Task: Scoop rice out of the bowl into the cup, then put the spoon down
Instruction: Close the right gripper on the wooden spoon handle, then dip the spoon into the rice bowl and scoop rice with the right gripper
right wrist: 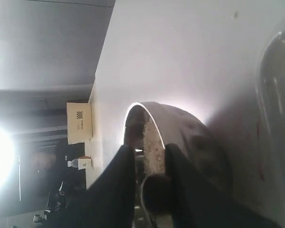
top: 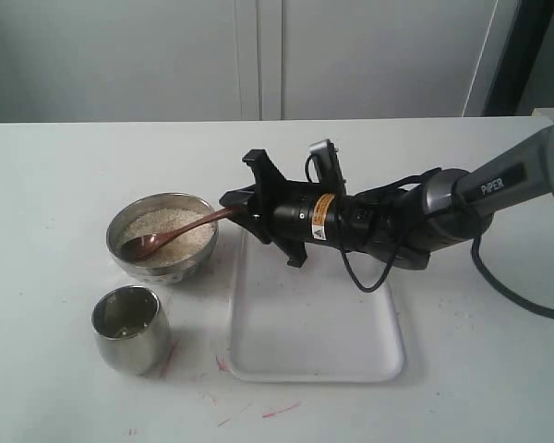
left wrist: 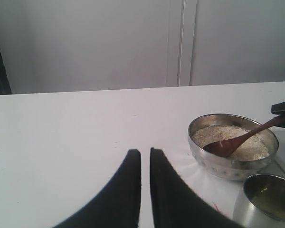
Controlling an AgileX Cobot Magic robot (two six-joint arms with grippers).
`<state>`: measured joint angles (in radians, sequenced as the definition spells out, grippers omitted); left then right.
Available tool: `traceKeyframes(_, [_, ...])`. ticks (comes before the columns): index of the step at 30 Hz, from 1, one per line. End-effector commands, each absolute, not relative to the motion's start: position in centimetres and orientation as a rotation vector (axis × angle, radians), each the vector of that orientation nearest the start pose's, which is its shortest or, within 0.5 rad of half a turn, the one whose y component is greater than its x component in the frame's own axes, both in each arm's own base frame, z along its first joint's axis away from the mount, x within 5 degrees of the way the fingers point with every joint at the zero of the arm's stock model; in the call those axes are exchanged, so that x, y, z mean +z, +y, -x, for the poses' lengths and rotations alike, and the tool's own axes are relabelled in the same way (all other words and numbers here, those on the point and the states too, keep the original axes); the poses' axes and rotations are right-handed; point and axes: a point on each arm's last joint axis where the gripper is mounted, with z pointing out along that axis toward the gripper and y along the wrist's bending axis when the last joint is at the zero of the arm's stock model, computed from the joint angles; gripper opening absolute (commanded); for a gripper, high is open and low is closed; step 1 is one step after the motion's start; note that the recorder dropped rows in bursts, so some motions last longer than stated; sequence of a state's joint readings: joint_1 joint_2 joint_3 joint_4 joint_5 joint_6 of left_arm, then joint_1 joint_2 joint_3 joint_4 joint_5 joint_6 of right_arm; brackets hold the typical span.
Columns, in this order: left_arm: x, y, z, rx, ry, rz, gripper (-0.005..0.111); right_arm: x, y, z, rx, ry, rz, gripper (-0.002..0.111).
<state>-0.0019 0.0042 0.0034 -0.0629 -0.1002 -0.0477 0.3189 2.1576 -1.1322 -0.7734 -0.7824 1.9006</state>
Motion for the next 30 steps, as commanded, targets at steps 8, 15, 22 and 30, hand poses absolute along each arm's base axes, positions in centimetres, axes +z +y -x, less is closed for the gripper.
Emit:
traceKeyframes(8, [22.3, 0.0, -5.5, -0.094, 1.377, 0.083, 0.014, 12.4, 18.0, -39.2, 1.491, 2.102, -0.526, 0.0])
traceKeyframes(15, [22.3, 0.0, -5.5, -0.094, 1.377, 0.083, 0.014, 12.8, 18.1, -39.4, 1.486, 2.065, -0.469, 0.0])
traceKeyframes(22, [22.3, 0.0, -5.5, -0.094, 1.377, 0.083, 0.014, 14.3, 18.2, -40.0, 1.497, 1.99, -0.393, 0.0])
traceKeyframes(30, [22.3, 0.0, -5.5, -0.094, 1.377, 0.083, 0.014, 17.9, 17.7, -39.8, 1.3, 1.952, -0.192, 0.0])
